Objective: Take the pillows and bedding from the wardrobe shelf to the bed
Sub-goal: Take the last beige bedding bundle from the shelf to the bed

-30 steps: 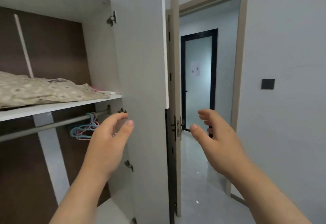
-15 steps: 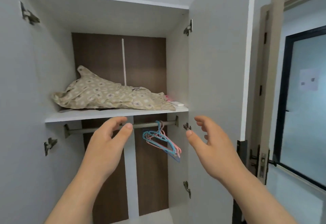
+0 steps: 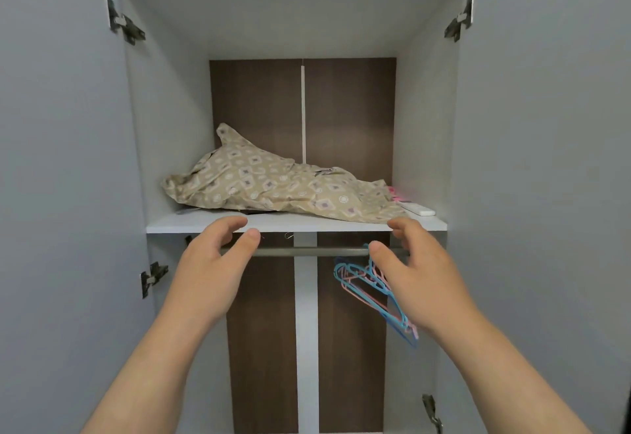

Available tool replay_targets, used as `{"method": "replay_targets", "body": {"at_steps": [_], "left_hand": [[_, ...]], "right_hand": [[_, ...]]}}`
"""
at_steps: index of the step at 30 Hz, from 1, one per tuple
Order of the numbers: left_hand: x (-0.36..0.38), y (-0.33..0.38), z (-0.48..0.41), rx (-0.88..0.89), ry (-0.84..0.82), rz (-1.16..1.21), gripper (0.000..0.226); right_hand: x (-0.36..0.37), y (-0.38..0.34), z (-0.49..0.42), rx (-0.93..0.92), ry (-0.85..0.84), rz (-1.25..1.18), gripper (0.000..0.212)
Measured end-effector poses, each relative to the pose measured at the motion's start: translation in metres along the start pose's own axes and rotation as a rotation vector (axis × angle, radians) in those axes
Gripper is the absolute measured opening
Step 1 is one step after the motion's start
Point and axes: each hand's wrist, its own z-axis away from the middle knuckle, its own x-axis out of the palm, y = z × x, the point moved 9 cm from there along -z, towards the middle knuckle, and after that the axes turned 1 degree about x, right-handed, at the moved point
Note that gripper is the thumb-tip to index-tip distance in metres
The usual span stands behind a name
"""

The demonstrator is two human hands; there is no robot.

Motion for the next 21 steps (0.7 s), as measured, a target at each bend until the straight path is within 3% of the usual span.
{"method": "replay_targets", "body": {"at_steps": [8,14,21], "left_hand": [[0.010,-0.063,-0.110,-0.013,-0.005,-0.017,0.047],[0.021,-0.105,-0.194,0.003,-0.015,-0.065,0.044],[0.033,-0.137,-0.265,-0.013,-0.004,-0.166,0.053]], "right_hand": [[0.065,-0.002,-0.098,-0.027,0.036,0.025,0.051],[0.114,-0.002,-0.166,-0.033,0.063,0.104,0.054],[0.162,0.013,-0.237,0.042,0.031,0.176,0.061]]}}
